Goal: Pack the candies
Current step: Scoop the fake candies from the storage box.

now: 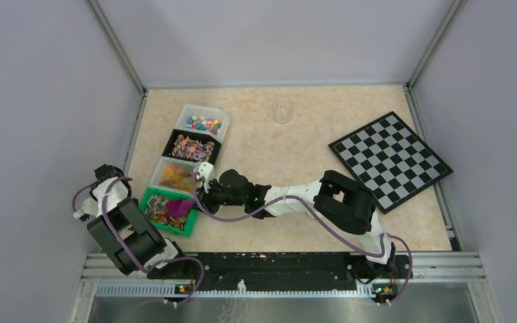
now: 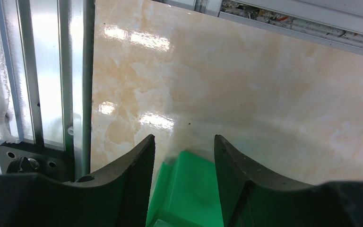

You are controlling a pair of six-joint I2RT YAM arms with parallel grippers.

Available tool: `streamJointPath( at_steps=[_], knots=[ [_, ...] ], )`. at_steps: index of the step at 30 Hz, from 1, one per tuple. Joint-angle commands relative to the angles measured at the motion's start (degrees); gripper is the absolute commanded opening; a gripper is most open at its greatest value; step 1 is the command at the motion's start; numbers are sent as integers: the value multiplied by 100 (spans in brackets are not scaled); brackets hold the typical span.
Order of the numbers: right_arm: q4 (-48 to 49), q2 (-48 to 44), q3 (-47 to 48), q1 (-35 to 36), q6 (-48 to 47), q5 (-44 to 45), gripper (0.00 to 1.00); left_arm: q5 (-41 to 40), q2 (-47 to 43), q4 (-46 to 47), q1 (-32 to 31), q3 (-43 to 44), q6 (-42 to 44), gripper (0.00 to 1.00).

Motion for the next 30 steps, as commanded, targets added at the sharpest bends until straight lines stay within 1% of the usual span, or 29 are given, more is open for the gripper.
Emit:
streamJointPath(
  at_steps=[1,10,13,18,22,26,29,30],
  knots=[
    [704,194,-41,-80,208,-155,0,466,176,-349,-85,-133,71,54],
    [1584,-7,-656,-240,342,-342,0,224,103,-553,-85,98,25,58],
    [1803,-42,-815,-250,244,-370,0,192,64,-582,-83,149,22,62],
    [2056,-109,-970,-269,113,-317,0,187,75,-596,-85,164,13,65],
    [2330,-166,-1097,-285,96,-318,0,181,-6,-595,-85,181,73,77],
    [2596,-193,-1223,-300,84,-333,0,89,-240,-677,-85,305,93,87],
    [2768,-212,-1339,-303,82,-367,0,46,-427,-726,-85,411,132,97],
    [2820,-220,-1373,-311,82,-377,0,26,-484,-727,-81,428,149,98]
  ],
)
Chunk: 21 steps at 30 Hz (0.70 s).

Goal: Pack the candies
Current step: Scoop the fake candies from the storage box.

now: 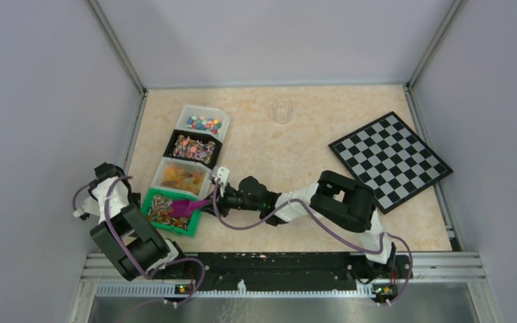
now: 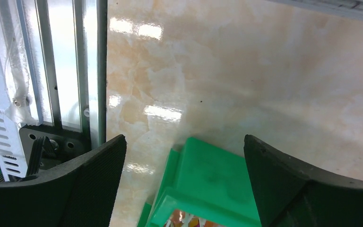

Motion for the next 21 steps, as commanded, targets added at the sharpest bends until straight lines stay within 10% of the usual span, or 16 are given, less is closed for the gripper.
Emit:
streamJointPath(
  at_steps=[1,21],
  knots=[
    [751,-277,-161,-97,-103,-52,0,-93,-395,-164,-24,307,101,99],
    [1393,-646,-649,-147,-234,4,0,-110,-766,-344,-24,855,532,99]
  ],
)
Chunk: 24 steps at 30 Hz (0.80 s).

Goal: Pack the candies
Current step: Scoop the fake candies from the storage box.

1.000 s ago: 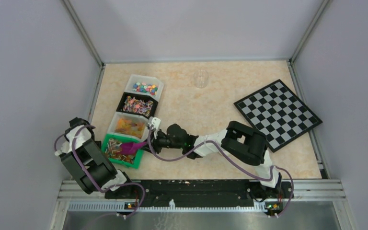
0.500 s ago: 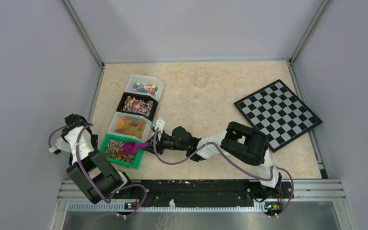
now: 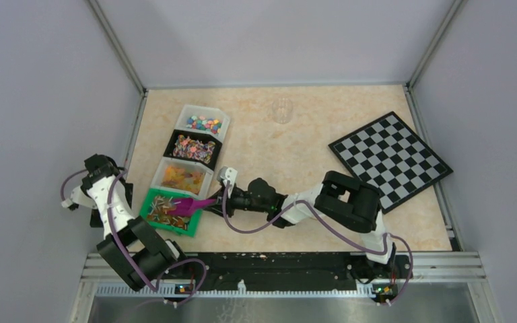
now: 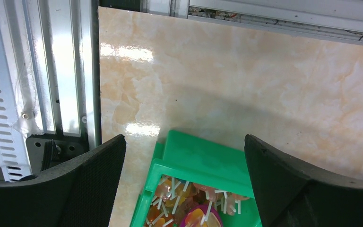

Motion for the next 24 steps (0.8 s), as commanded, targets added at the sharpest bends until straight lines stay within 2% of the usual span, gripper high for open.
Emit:
streamJointPath(
  at_steps=[1,17,24],
  knots=[
    [606,-463,-63,-119,-135,51,0,-51,-192,-34,-21,179,182,99],
    [1311,-755,-638,-134,-358,-134,0,115,-63,-192,-21,319,182,99],
    [1267,-1007,-810,-135,-599,-226,0,117,-121,-219,-23,401,206,99]
  ],
)
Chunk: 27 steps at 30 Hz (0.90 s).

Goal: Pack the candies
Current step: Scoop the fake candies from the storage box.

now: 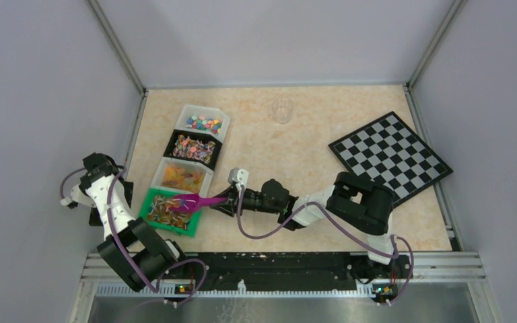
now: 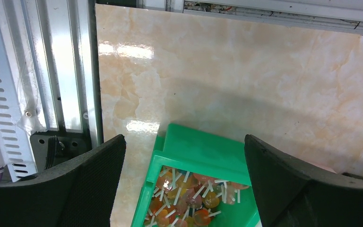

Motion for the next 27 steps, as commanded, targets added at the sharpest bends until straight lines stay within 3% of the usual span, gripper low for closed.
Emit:
streamJointPath(
  at_steps=[1,15,27],
  knots=[
    [557,-487,-80,-56,-247,-137,0,8,-45,-55,-28,255,61,99],
    [448,-964,-394,-86,-511,92,0,79,-214,117,-29,617,423,99],
    [858,-1344,-789,-111,-493,157,0,1169,-541,301,-29,836,970,99]
  ],
)
